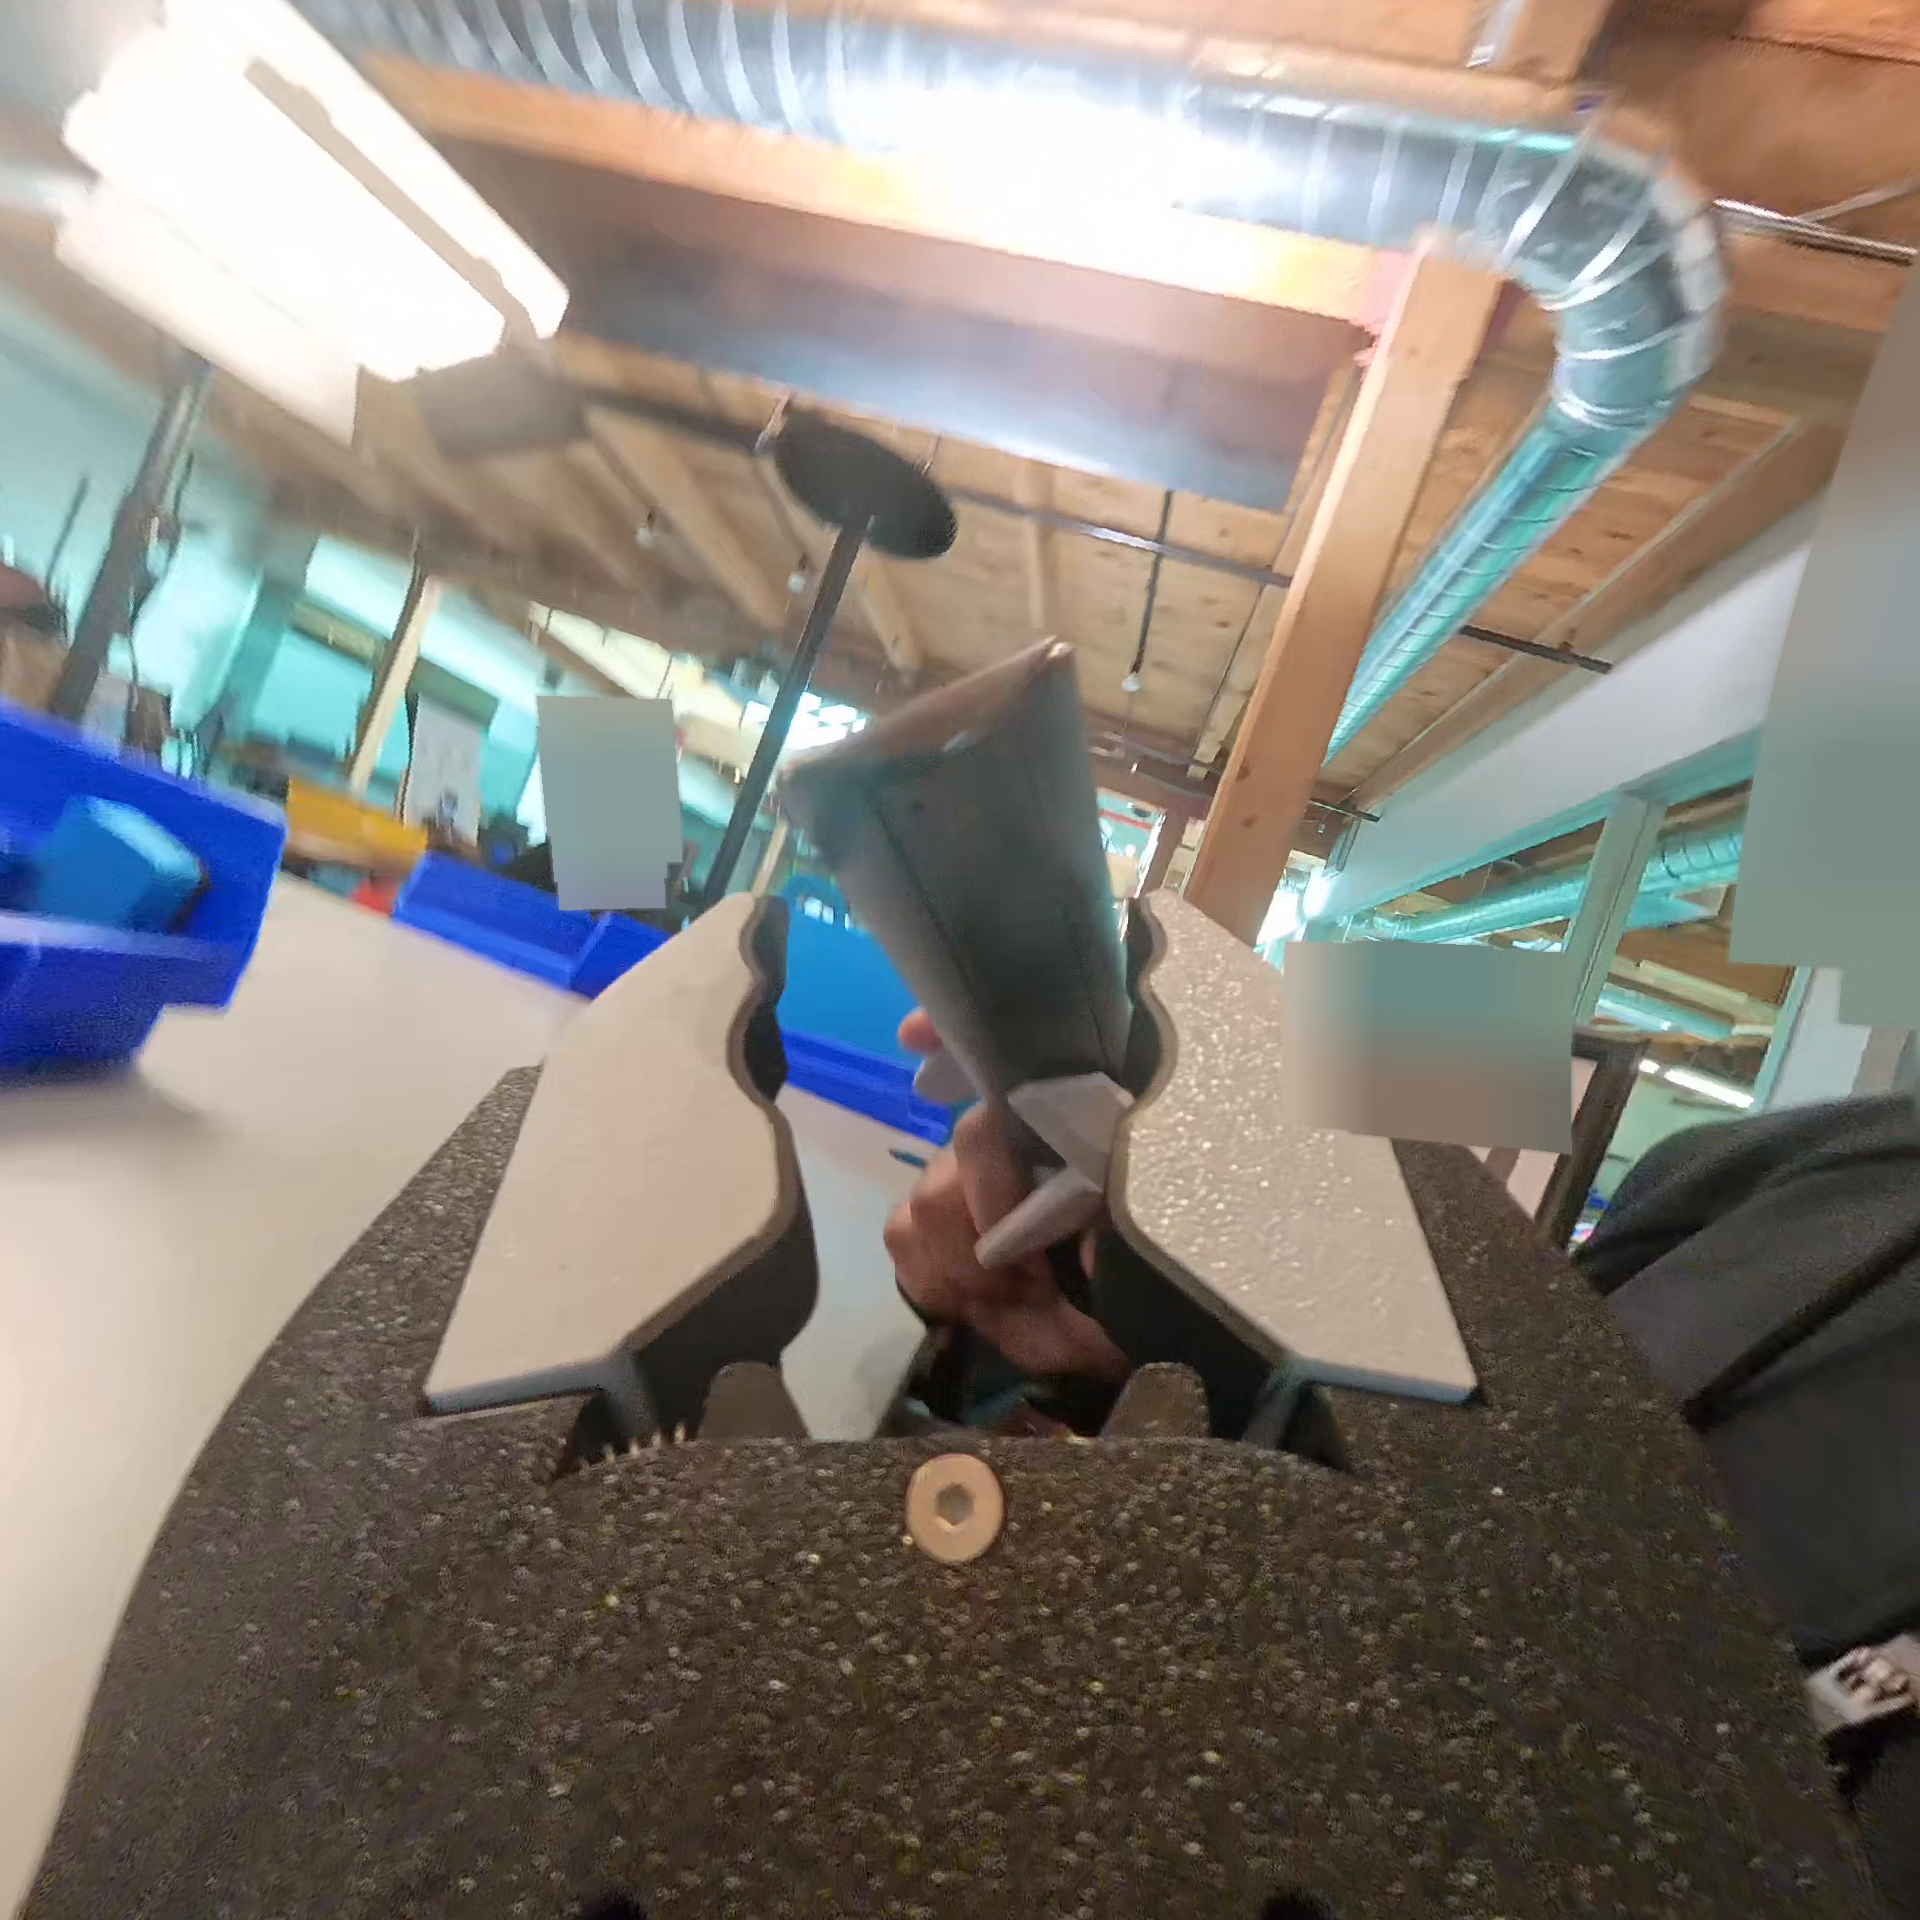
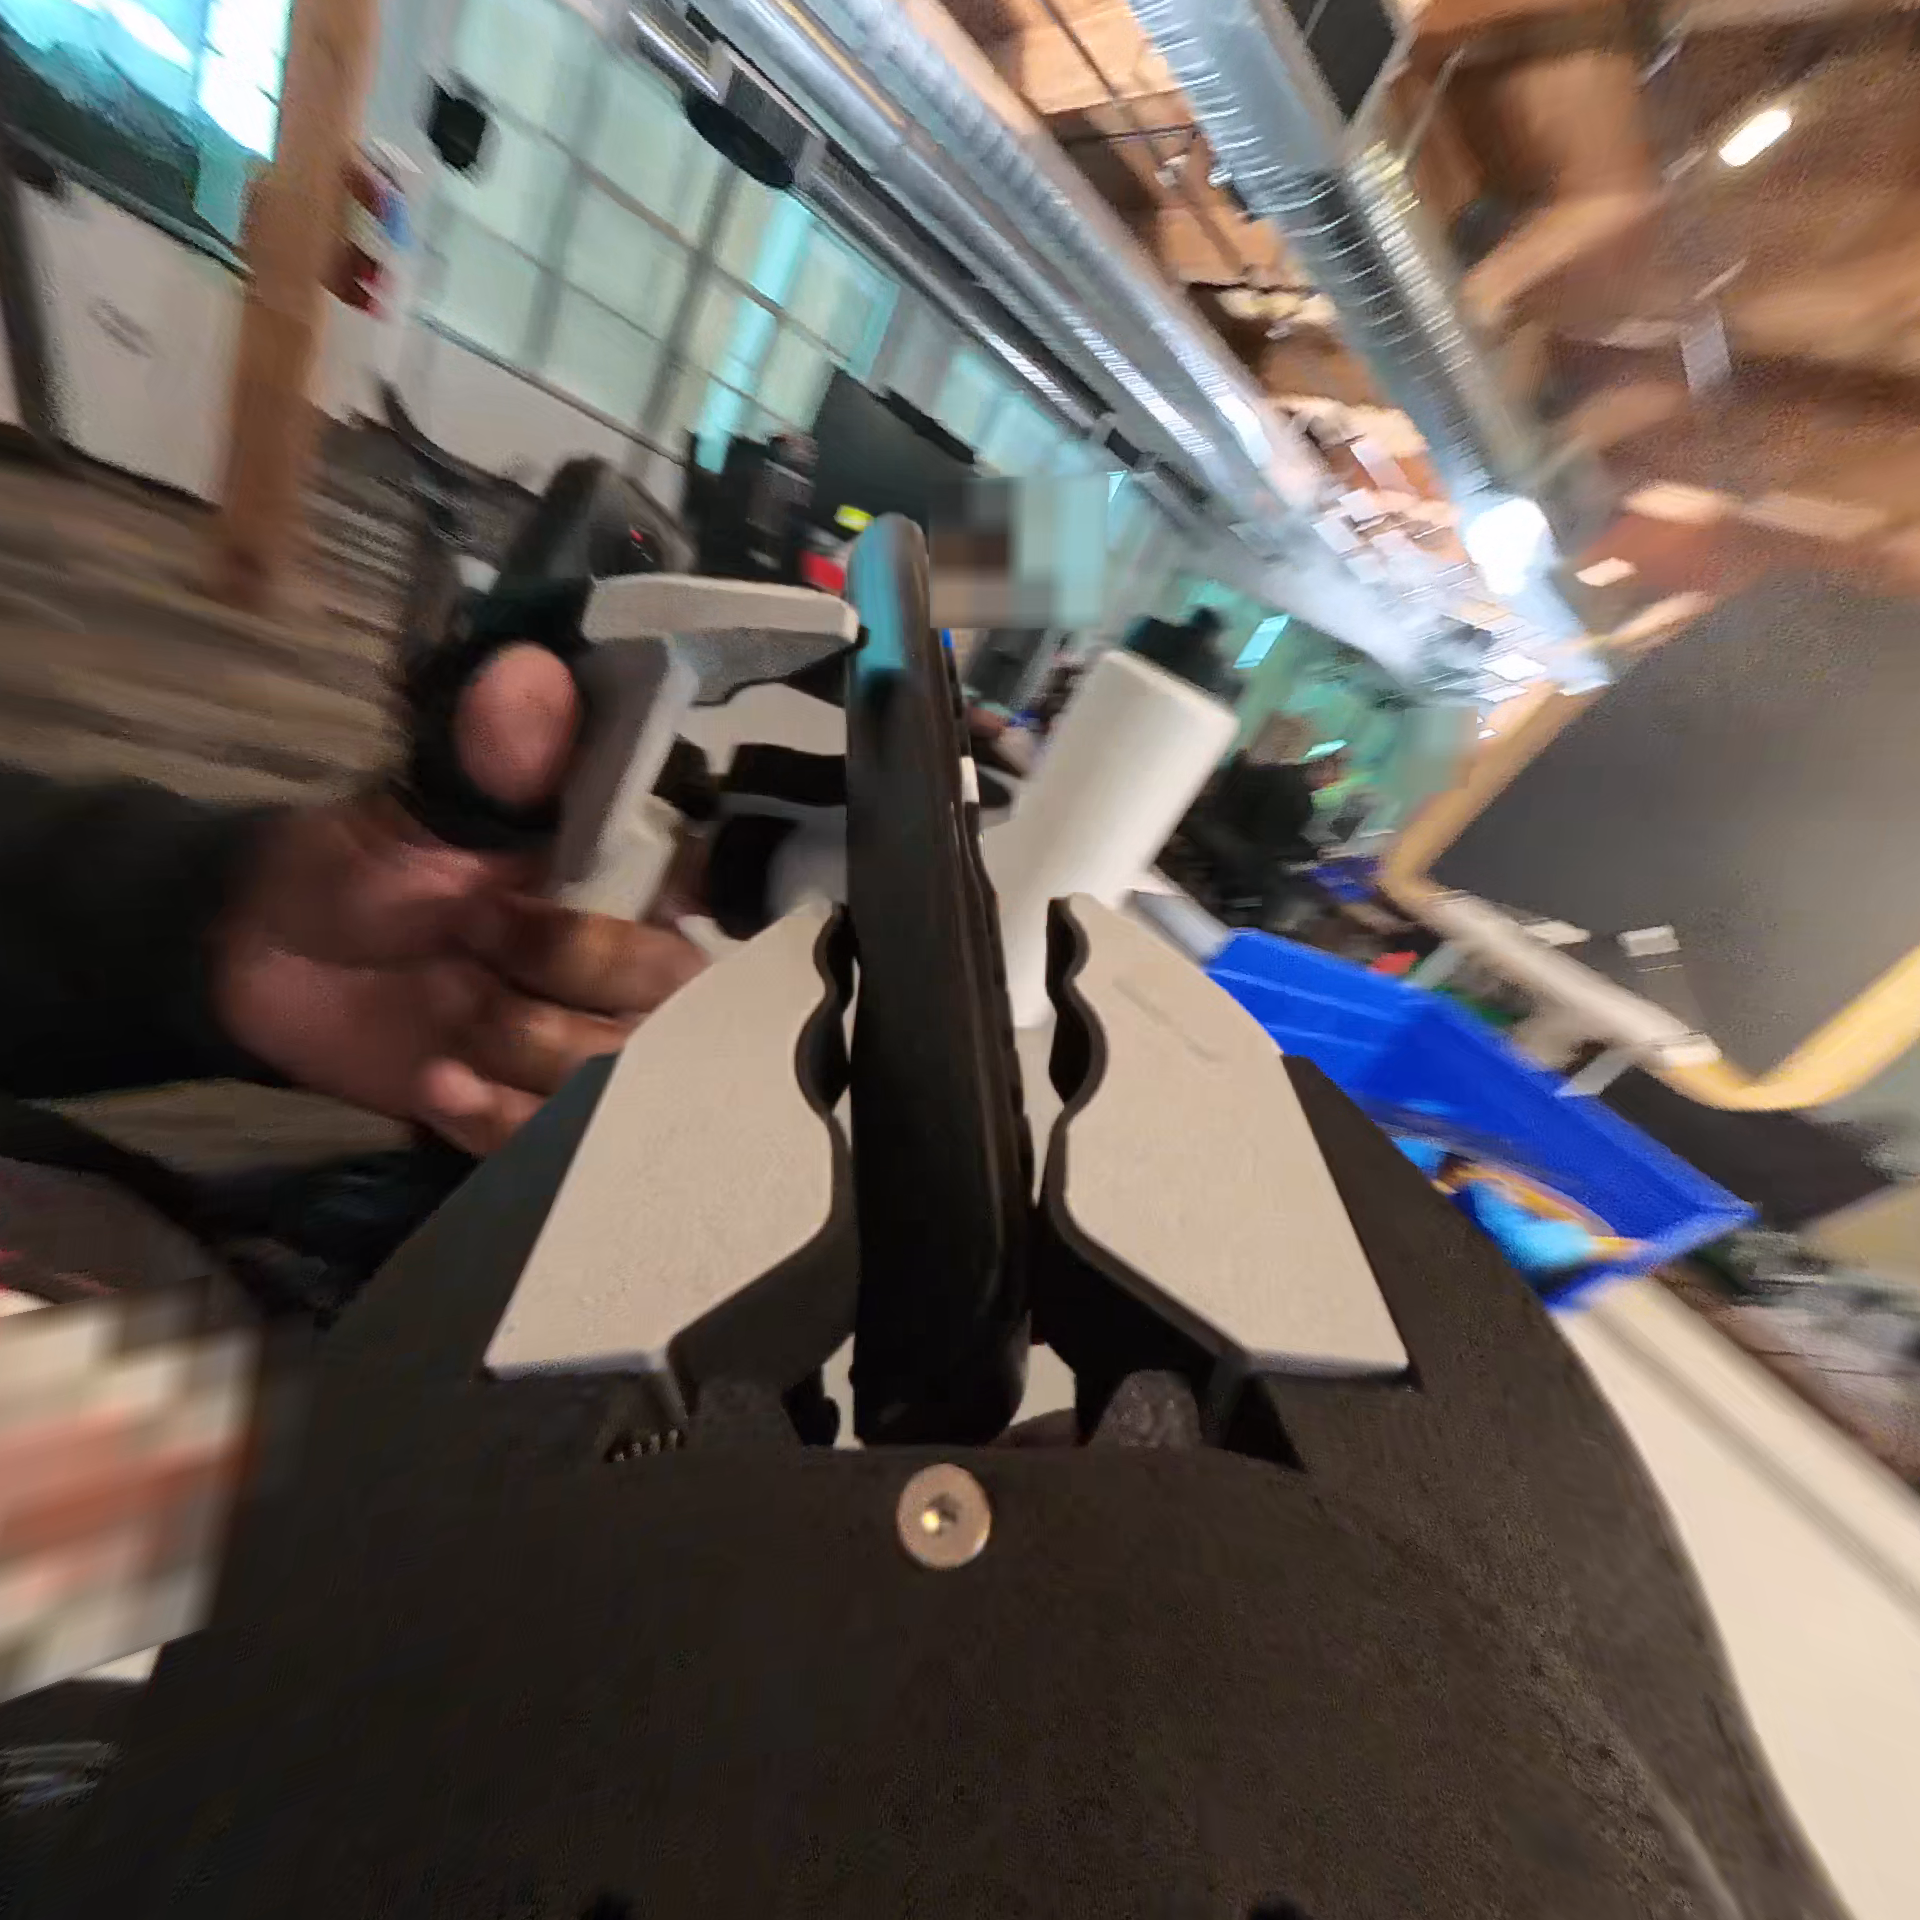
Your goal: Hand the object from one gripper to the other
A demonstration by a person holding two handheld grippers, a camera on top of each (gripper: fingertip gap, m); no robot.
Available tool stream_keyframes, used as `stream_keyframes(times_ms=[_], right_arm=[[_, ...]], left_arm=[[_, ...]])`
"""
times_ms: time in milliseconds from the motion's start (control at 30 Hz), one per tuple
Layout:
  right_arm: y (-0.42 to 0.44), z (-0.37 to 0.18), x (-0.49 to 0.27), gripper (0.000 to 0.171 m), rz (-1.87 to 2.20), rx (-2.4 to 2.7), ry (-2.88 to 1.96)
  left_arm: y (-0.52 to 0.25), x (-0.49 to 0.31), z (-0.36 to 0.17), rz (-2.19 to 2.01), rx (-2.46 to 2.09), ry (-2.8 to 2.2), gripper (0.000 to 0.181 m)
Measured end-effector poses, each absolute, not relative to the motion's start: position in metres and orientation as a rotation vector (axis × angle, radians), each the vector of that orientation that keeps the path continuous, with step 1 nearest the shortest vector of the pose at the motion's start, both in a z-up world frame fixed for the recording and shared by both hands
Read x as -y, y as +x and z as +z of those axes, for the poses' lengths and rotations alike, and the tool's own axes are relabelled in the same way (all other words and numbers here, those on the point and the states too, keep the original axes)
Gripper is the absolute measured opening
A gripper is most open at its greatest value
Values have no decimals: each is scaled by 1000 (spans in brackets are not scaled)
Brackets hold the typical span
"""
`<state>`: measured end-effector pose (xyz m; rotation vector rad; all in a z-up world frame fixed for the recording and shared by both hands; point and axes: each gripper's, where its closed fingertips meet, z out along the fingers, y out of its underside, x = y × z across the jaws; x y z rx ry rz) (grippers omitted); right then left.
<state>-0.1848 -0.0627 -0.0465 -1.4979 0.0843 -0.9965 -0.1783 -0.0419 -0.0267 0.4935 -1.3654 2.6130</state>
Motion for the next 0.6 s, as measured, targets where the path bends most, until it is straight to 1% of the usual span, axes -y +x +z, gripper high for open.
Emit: stream_keyframes(times_ms=[33, 133, 233, 267, 333, 367, 467, 567, 600], right_arm=[[-182, -44, 69, 36, -1136, -58, -1497], [-173, -47, 78, 36, -1519, 50, -1526], [-175, -58, 71, 35, -1713, 199, -1545], [-176, -61, 66, 35, -1743, 239, -1545], [-176, -66, 60, 35, -1791, 280, -1554], [-174, -67, 60, 36, -1804, 273, -1559], [-171, -70, 57, 36, -1706, 194, -1574], [-170, -71, 56, 37, -1477, 74, -1597], [-171, -70, 56, 40, -1394, 34, -1594]], left_arm=[[-176, 46, -31, 2541, 1369, 552, 69], [-177, 57, -38, 2360, 1317, 640, 76], [-174, 68, -48, 2235, 1327, 751, 75], [-173, 70, -51, 2200, 1340, 784, 71], [-174, 72, -57, 2158, 1357, 808, 52], [-174, 70, -57, 2157, 1344, 806, 44], [-174, 66, -56, 2198, 1362, 763, 44], [-167, 56, -50, 2319, 1351, 763, 43], [-166, 50, -46, 2367, 1331, 748, 43]])
